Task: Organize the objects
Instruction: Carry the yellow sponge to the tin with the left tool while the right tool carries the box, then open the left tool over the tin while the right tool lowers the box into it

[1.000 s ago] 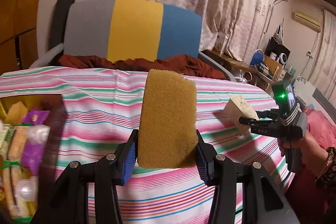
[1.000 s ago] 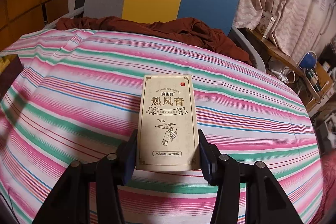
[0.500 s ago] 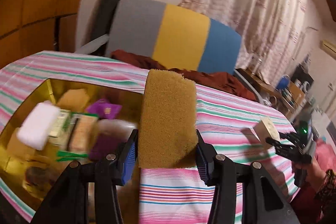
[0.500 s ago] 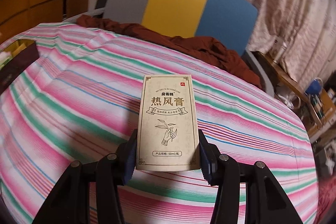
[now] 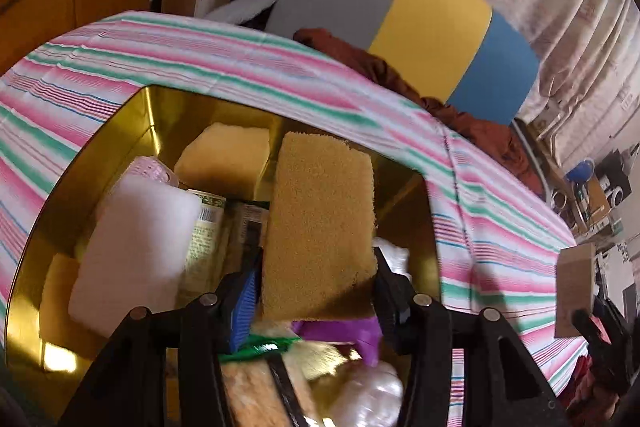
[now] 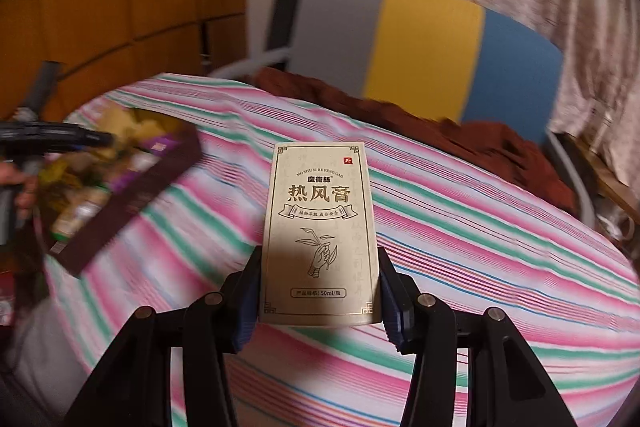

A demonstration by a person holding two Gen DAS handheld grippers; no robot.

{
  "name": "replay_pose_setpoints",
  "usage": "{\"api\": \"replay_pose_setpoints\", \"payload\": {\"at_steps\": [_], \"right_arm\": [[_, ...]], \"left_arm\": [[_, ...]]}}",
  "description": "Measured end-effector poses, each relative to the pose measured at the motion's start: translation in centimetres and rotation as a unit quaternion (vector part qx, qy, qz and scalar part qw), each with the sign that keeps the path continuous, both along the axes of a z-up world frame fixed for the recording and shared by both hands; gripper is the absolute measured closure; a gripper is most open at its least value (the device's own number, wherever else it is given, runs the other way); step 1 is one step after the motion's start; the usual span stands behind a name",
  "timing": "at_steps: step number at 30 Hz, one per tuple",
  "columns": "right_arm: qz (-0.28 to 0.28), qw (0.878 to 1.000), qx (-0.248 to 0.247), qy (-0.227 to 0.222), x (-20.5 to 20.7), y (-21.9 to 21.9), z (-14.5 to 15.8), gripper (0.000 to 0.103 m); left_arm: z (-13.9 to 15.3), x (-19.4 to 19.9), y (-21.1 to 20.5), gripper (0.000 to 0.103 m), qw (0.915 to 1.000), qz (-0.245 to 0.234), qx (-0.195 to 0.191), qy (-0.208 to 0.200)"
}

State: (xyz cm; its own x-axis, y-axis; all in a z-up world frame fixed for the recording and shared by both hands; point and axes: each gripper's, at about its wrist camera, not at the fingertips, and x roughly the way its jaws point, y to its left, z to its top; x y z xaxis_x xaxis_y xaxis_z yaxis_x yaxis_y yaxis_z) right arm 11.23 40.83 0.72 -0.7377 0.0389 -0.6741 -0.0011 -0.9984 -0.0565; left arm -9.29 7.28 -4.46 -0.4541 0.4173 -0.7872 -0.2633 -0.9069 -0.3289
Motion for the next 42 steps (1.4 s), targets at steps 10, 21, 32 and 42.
{"api": "replay_pose_setpoints", "payload": {"at_steps": [10, 21, 32, 42], "right_arm": [[0.089, 0.993, -0.072, 0.001, -2.6, -11.2, 0.1, 0.052], [0.183, 0.978, -0.088, -0.055, -7.4, -21.3, -1.2, 0.052], [0.225, 0.965, -0.067, -0.118, -14.4, -25.8, -3.5, 0.047], [0.125, 0.988, -0.089, 0.002, -9.5, -22.6, -0.1, 0.025]], "left_arm": [[2.1, 1.5, -4.0, 0.016, 0.9967, 0.048, 0.051, 0.04], [4.9, 6.4, -10.4, 0.016, 0.9908, 0.103, 0.036, 0.08], [6.0, 7.7, -11.1, 0.017, 0.9862, 0.139, -0.036, 0.082], [6.1, 10.0, -8.6, 0.017, 0.9828, 0.123, -0.08, 0.112]]}}
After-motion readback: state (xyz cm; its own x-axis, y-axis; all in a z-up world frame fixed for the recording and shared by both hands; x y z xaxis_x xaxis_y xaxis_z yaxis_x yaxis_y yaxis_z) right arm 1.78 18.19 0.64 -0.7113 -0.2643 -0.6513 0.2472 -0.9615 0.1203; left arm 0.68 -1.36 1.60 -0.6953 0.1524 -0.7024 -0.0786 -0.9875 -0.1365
